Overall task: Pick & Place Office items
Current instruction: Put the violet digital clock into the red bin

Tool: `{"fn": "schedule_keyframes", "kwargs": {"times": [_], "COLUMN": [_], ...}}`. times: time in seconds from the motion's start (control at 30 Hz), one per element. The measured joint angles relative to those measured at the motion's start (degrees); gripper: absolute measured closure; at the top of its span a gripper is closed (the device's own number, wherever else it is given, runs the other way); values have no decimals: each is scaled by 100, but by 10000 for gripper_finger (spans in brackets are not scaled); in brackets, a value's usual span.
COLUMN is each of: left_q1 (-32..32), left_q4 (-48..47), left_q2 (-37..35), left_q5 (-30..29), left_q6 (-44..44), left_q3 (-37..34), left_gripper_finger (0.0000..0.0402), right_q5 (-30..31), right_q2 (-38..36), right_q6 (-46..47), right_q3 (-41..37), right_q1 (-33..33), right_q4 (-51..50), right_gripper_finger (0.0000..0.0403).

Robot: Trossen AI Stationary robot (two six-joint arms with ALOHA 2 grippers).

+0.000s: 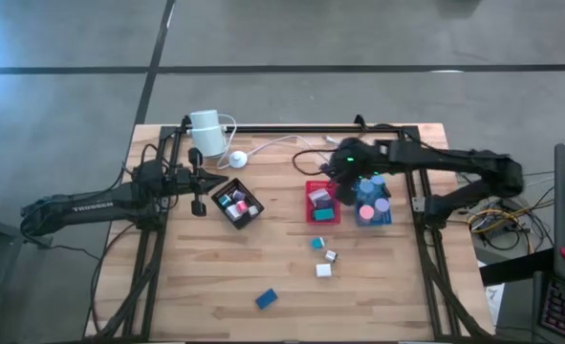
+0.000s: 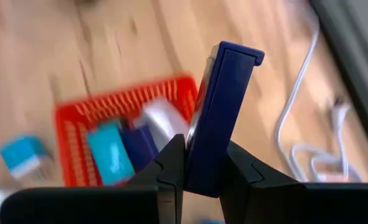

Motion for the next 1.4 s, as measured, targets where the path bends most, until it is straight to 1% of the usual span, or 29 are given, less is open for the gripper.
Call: {"fn": "schedule_keyframes", "kwargs": {"times": [0.1, 0.17, 0.27, 0.33, 0.67, 0.93, 1.03, 1.23, 1.4], "left_q1": [0, 0, 2, 2, 4, 4, 4, 4, 4], "left_q4": [0, 0, 0, 0, 0, 0, 0, 0, 0], "left_q2": [0, 0, 0, 0, 0, 0, 0, 0, 0], "left_q5": [0, 0, 0, 0, 2, 2, 2, 2, 2], "left_q6": [0, 0, 0, -3, -45, -44, -45, -44, -44], "left_q3": [0, 0, 0, 0, 0, 0, 0, 0, 0], "left_gripper_finger": [399, 399, 399, 399, 399, 399, 399, 399, 399], "right_q5": [-6, -81, -523, -677, -817, -861, -865, -887, -893], "right_q2": [680, 1036, 1392, 1560, 2245, 2276, 2268, 2296, 2200], "right_q6": [-67, -78, -119, -121, -67, -55, -55, -55, -55], "right_q3": [396, 551, 673, 710, 481, 384, 377, 310, 332], "right_q1": [-81, -81, -76, -66, -51, -33, -33, -29, -29], "right_q4": [-632, -829, -850, -837, -867, -716, -725, -751, -912], "right_gripper_finger": [349, 348, 348, 348, 348, 345, 328, 278, 243]}}
